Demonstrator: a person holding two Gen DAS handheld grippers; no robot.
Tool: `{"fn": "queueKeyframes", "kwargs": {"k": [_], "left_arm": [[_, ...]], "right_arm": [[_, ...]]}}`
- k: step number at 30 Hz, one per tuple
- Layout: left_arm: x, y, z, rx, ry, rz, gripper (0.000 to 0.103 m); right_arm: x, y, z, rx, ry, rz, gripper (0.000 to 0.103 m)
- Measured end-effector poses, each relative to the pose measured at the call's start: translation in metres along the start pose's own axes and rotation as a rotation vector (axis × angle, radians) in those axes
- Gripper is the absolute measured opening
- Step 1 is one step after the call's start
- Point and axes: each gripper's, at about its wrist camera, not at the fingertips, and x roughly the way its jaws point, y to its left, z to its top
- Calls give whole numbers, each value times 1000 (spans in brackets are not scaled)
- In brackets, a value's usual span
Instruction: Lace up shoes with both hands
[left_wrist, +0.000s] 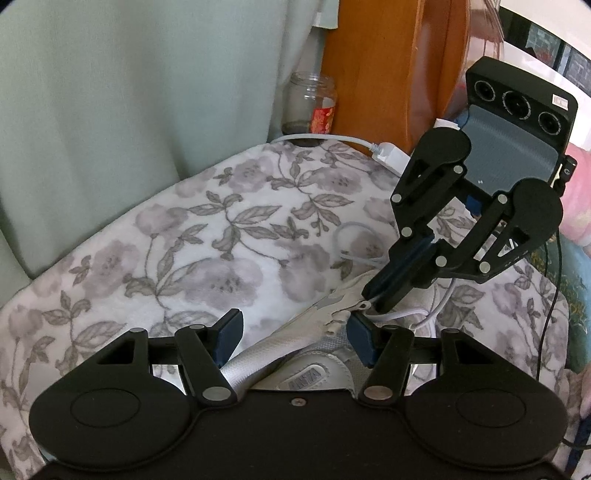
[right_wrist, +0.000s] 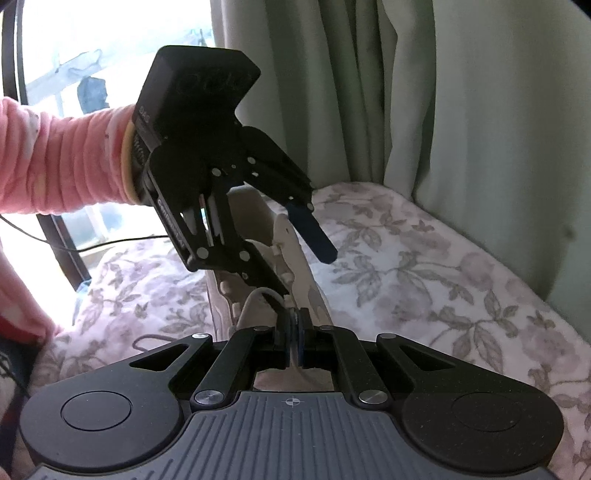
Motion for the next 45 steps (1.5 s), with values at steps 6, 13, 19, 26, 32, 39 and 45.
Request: {"fn": "queueKeyframes", "kwargs": {"k": [6,13,19,26,32,39,45], "left_arm": [[-4,-7,-1,-1,-2,4,59],[-5,-5,-1,2,0,2,59],[-7,-3,-2,5,1,0,59],[-4,-2,0,6,2,-1,59],[-2,-2,1,7,2,-1,59],[-2,-4,2,-4,-1,5,59],[-4,-5,2,-7,-7,3,59]], "right_arm": [[-3,1,-2,-6,-7,-16,14],[-12,2,-5,-1,-7,-19,14],[-9,2,-8,31,3,-19,7],[-3,-5,-9,73,17,-41,3],[0,-5,-6,83,20,-49,3],[0,-2,-5,118,29,-55,3],[-1,2,-2,147,45,-55,3]]}}
